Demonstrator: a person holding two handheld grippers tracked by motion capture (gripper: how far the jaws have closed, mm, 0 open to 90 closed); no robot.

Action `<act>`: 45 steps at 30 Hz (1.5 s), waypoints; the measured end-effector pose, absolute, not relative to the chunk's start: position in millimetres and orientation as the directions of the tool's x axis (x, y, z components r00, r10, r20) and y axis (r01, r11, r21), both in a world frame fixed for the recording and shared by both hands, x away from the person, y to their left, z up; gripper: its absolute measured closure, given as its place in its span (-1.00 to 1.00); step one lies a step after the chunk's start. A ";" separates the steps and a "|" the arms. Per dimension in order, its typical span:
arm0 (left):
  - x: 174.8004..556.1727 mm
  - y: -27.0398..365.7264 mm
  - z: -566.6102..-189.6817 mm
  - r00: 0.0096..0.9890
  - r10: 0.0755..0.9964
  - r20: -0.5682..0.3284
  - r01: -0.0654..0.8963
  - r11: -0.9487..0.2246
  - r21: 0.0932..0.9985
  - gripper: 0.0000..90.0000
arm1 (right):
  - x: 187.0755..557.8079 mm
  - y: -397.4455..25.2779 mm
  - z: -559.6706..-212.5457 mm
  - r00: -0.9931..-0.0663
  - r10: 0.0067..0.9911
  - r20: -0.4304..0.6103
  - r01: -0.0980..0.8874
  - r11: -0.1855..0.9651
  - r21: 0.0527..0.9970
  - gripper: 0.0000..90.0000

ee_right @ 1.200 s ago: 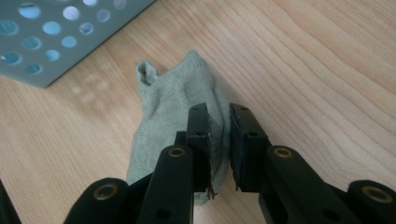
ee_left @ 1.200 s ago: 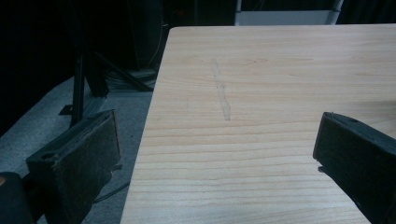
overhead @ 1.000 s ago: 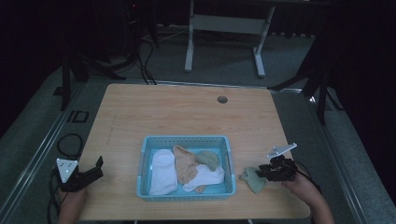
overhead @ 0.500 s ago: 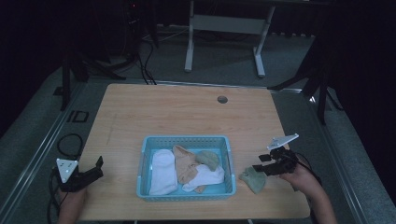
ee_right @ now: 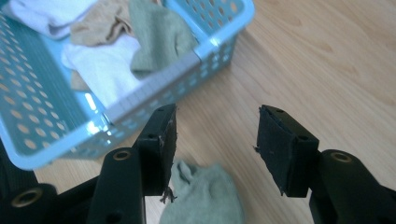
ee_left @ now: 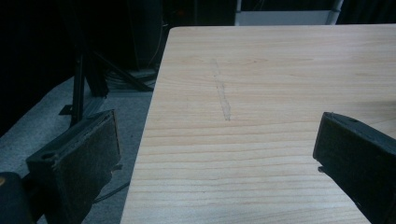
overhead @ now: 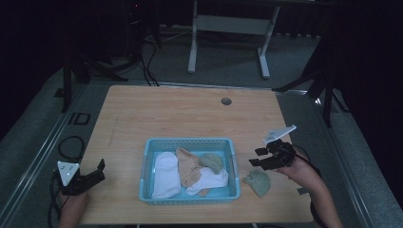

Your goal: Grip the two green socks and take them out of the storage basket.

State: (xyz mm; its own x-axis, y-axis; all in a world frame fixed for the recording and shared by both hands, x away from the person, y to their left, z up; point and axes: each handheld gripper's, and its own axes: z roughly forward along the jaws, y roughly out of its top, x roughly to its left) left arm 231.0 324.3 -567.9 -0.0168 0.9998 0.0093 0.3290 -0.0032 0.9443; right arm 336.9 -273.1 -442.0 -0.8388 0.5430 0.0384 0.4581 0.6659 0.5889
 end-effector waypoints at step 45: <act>231.0 324.1 -568.0 -0.010 1.000 0.012 0.325 -0.008 0.946 -0.99 | 357.8 -151.5 -462.7 -0.924 0.378 0.057 0.346 0.766 0.541 0.03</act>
State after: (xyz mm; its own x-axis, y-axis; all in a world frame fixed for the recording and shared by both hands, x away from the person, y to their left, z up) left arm 231.0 324.1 -568.0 -0.0101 0.9999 0.0119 0.3249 -0.0080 0.9457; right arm 357.8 -151.5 -462.7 -0.9242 0.3777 0.0567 0.3463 0.7662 0.5412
